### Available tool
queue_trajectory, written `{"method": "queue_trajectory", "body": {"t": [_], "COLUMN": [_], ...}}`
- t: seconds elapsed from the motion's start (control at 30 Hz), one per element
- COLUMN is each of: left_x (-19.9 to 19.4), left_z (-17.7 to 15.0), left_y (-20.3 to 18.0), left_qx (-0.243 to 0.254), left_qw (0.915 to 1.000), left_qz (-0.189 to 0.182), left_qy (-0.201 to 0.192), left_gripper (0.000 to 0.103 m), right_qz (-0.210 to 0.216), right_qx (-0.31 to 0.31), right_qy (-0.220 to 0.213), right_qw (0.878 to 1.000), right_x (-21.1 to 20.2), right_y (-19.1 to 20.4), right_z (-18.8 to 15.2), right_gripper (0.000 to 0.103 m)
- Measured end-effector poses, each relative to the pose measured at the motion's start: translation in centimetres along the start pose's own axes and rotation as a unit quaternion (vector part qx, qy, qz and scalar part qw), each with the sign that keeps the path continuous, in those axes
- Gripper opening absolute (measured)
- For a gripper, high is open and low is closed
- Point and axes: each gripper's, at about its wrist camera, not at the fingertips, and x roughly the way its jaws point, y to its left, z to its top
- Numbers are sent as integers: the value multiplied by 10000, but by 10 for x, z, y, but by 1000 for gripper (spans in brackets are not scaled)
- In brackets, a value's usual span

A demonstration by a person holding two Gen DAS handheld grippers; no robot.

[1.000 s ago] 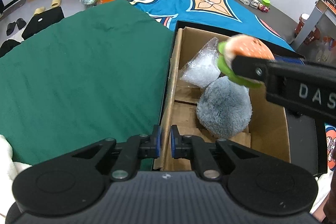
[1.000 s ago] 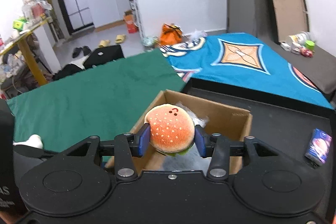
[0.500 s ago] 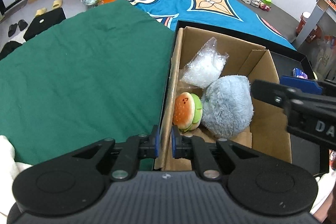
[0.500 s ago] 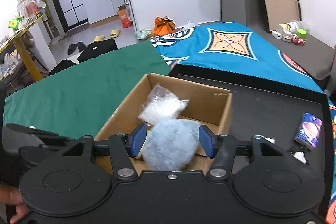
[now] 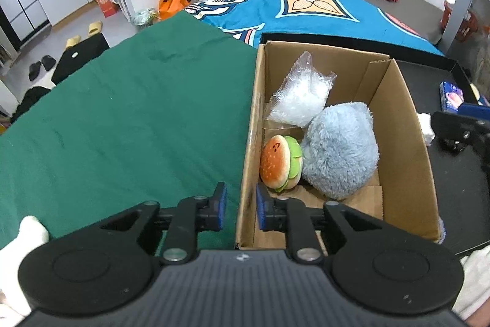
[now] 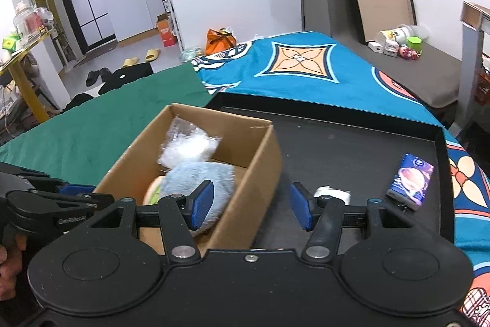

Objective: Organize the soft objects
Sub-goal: 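Open the right gripper to drop the hamburger into the box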

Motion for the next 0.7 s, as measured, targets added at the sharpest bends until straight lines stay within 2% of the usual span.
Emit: {"method": "queue_trajectory", "body": {"t": [0.4, 0.7], "left_x": [-2, -2], "left_z": [0, 4], "left_y": [-20, -29], "left_qx": [464, 573], "left_qw": [9974, 9942], "left_qz": [533, 897], "left_qy": [-111, -129], "left_gripper": [54, 65], "right_qz": [-174, -304], "right_qx": [688, 1101], "right_qy": [-204, -237], "right_qw": [9973, 9932], "right_x": [9, 16], "right_y": [-61, -96], "right_z": [-22, -44], "right_gripper": [57, 57]}}
